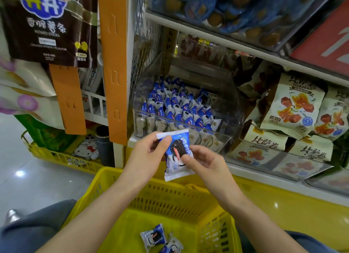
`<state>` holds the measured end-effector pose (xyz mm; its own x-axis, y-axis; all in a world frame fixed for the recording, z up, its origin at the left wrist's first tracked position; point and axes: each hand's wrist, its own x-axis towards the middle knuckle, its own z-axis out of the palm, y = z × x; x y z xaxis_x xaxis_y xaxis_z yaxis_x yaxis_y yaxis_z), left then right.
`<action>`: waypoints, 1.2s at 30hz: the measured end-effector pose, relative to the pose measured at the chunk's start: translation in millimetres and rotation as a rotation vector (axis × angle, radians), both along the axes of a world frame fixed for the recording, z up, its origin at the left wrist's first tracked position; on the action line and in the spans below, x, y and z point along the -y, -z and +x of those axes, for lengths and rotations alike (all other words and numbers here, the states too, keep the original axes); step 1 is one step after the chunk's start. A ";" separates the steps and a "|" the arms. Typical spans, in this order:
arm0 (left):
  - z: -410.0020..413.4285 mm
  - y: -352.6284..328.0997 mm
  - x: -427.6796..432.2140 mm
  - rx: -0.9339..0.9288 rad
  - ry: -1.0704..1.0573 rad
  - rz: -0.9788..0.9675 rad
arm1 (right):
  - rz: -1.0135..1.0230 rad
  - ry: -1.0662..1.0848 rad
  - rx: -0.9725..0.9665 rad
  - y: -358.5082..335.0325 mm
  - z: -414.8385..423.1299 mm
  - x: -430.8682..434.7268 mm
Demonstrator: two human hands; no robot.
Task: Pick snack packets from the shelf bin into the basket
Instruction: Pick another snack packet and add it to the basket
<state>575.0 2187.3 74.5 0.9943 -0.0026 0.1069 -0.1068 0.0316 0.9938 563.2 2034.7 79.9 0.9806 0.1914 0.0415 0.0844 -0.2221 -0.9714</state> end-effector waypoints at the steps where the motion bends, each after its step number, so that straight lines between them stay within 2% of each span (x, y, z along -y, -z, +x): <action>1: 4.0 -2.9 -2.4 0.052 -0.015 0.086 | 0.001 0.004 0.019 -5.8 2.9 0.9; 5: 28.1 -16.9 -19.6 0.338 -0.142 0.524 | -0.054 0.099 0.175 -36.9 30.2 3.9; 7: 41.8 -23.0 -27.1 0.452 -0.141 0.727 | -0.110 0.200 0.244 -52.0 57.7 4.2; 10: 58.6 -21.3 -32.5 0.501 -0.081 1.012 | -0.294 0.380 0.323 -64.4 116.0 -0.6; 13: 65.8 -14.5 -34.2 0.516 -0.038 1.149 | -0.477 0.491 0.324 -64.0 176.7 -3.6; 19: 75.2 -2.8 -38.1 0.680 -0.107 1.201 | -0.814 0.572 0.286 -52.3 261.1 7.4; 23: 77.4 0.2 -36.8 0.728 -0.130 1.164 | -1.043 0.502 0.268 -43.9 283.6 4.0; 29: 78.9 2.8 -37.5 0.762 -0.156 1.148 | -1.099 0.356 0.255 -41.9 292.1 -4.9; 34: 78.1 1.9 -38.4 0.772 -0.152 1.140 | -1.354 0.203 0.110 -60.2 292.0 0.4; 36: 77.5 1.6 -38.4 0.775 -0.155 1.135 | -1.372 0.201 0.119 -59.9 289.8 3.4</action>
<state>652.6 2225.7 73.0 0.6802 -0.3552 0.6412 -0.5666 -0.8098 0.1525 853.0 2031.3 139.8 0.9997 0.0045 0.0222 0.0036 -0.9992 0.0402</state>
